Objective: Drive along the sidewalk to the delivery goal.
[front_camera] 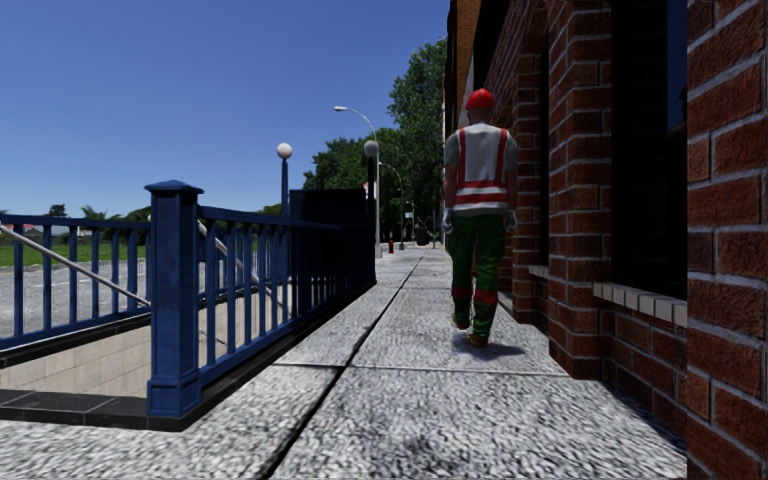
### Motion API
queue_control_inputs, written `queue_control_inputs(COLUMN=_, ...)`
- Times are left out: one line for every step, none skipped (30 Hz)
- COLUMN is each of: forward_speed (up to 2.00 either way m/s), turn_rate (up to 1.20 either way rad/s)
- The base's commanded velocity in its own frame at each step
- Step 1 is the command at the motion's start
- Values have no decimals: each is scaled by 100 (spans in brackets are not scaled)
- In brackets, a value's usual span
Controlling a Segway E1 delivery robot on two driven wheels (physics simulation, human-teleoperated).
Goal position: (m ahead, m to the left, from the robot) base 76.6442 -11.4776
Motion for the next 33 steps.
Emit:
queue_control_inputs(forward_speed=126, turn_rate=0)
queue_control_inputs(forward_speed=126, turn_rate=0)
queue_control_inputs(forward_speed=126, turn_rate=0)
queue_control_inputs(forward_speed=126, turn_rate=0)
queue_control_inputs(forward_speed=126, turn_rate=0)
queue_control_inputs(forward_speed=126, turn_rate=0)
queue_control_inputs(forward_speed=126, turn_rate=0)
queue_control_inputs(forward_speed=126, turn_rate=0)
queue_control_inputs(forward_speed=126, turn_rate=0)
queue_control_inputs(forward_speed=128, turn_rate=0)
queue_control_inputs(forward_speed=129, turn_rate=0)
queue_control_inputs(forward_speed=129, turn_rate=0)
queue_control_inputs(forward_speed=129, turn_rate=0)
queue_control_inputs(forward_speed=129, turn_rate=0)
queue_control_inputs(forward_speed=129, turn_rate=-5)
queue_control_inputs(forward_speed=129, turn_rate=-14)
queue_control_inputs(forward_speed=129, turn_rate=-14)
queue_control_inputs(forward_speed=129, turn_rate=-19)
queue_control_inputs(forward_speed=129, turn_rate=-20)
queue_control_inputs(forward_speed=129, turn_rate=-21)
queue_control_inputs(forward_speed=129, turn_rate=-21)
queue_control_inputs(forward_speed=129, turn_rate=-21)
queue_control_inputs(forward_speed=129, turn_rate=-21)
queue_control_inputs(forward_speed=129, turn_rate=-22)
queue_control_inputs(forward_speed=129, turn_rate=-23)
queue_control_inputs(forward_speed=129, turn_rate=-23)
queue_control_inputs(forward_speed=129, turn_rate=-27)
queue_control_inputs(forward_speed=129, turn_rate=-29)
queue_control_inputs(forward_speed=129, turn_rate=-29)
queue_control_inputs(forward_speed=129, turn_rate=-30)
queue_control_inputs(forward_speed=129, turn_rate=-30)
queue_control_inputs(forward_speed=129, turn_rate=-30)
queue_control_inputs(forward_speed=129, turn_rate=-23)
